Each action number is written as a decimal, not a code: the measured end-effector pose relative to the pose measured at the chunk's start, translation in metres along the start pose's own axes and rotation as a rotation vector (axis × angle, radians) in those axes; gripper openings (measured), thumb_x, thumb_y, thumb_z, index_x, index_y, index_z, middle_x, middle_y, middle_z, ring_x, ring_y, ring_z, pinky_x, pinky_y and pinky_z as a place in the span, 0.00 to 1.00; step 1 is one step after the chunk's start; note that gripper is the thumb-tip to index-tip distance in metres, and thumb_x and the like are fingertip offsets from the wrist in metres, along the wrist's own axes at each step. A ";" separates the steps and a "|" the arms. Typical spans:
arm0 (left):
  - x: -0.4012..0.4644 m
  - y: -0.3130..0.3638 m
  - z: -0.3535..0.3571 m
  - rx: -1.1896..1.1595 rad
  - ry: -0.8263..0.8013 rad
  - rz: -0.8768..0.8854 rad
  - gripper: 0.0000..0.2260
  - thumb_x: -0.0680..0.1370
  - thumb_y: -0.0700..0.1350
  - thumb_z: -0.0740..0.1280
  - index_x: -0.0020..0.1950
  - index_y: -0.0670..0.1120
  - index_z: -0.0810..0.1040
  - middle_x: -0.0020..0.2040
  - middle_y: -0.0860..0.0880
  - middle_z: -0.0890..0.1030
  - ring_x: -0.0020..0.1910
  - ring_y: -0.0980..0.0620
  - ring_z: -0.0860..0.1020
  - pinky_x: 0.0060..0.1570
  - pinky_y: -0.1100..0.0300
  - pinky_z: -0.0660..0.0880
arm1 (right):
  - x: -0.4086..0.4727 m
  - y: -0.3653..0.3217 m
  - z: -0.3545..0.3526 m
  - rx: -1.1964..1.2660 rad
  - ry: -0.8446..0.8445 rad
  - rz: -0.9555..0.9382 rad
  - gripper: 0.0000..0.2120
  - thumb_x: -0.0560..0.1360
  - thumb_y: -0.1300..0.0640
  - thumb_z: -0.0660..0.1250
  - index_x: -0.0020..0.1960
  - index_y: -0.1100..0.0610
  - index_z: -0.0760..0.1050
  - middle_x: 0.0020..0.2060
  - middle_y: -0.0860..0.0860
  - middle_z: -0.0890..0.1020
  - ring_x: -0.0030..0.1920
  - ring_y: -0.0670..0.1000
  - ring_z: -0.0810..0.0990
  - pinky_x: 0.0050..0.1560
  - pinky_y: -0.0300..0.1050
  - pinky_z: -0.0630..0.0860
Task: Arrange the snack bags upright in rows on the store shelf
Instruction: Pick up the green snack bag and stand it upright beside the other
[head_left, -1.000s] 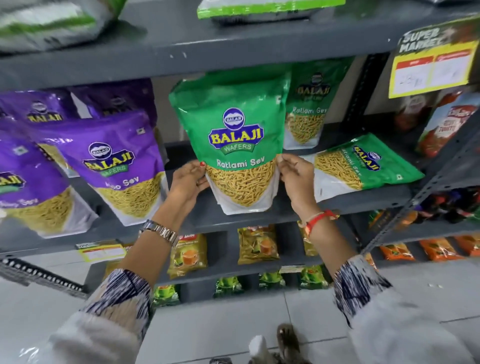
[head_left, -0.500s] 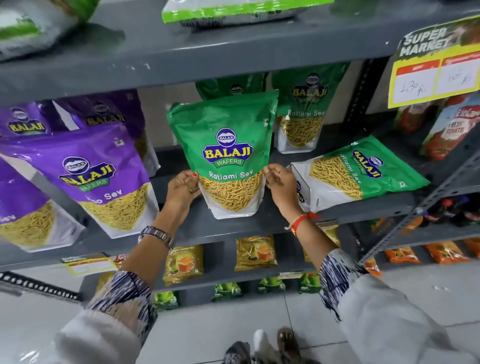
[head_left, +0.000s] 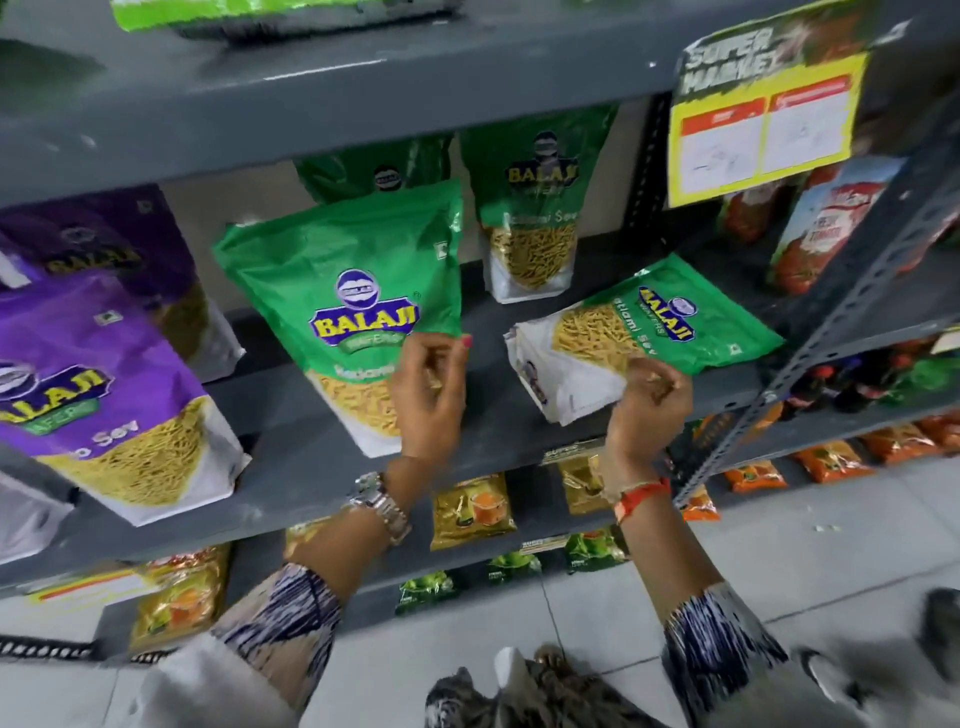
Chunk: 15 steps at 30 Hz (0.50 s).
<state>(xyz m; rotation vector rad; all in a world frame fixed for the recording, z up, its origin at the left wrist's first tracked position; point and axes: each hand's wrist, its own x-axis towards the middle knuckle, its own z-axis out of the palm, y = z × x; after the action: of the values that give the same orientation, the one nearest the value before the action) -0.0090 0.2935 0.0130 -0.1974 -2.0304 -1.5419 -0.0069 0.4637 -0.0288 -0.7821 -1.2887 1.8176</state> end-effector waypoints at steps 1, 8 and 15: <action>0.004 0.003 0.013 0.052 -0.088 0.002 0.05 0.75 0.48 0.64 0.39 0.54 0.72 0.35 0.57 0.75 0.33 0.63 0.72 0.36 0.64 0.69 | 0.006 0.003 -0.003 -0.032 0.056 0.036 0.09 0.72 0.59 0.69 0.48 0.58 0.69 0.34 0.46 0.73 0.31 0.39 0.72 0.36 0.34 0.70; 0.062 -0.002 0.131 0.238 -0.439 -0.162 0.11 0.77 0.41 0.60 0.55 0.39 0.78 0.47 0.43 0.81 0.45 0.48 0.78 0.40 0.62 0.69 | 0.038 0.026 -0.024 -0.028 -0.118 0.500 0.19 0.75 0.53 0.66 0.59 0.63 0.65 0.42 0.55 0.76 0.37 0.52 0.78 0.34 0.46 0.77; 0.102 -0.032 0.179 0.168 -0.876 -0.601 0.18 0.75 0.34 0.63 0.64 0.31 0.70 0.50 0.44 0.76 0.27 0.62 0.77 0.31 0.72 0.73 | 0.057 0.016 -0.032 0.042 -0.234 0.556 0.15 0.79 0.58 0.58 0.57 0.68 0.73 0.53 0.59 0.80 0.47 0.52 0.80 0.52 0.47 0.79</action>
<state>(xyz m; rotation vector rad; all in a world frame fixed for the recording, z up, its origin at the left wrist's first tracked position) -0.1705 0.4256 0.0097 -0.2370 -3.1121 -1.8022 -0.0142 0.5247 -0.0568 -0.9983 -1.2508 2.4281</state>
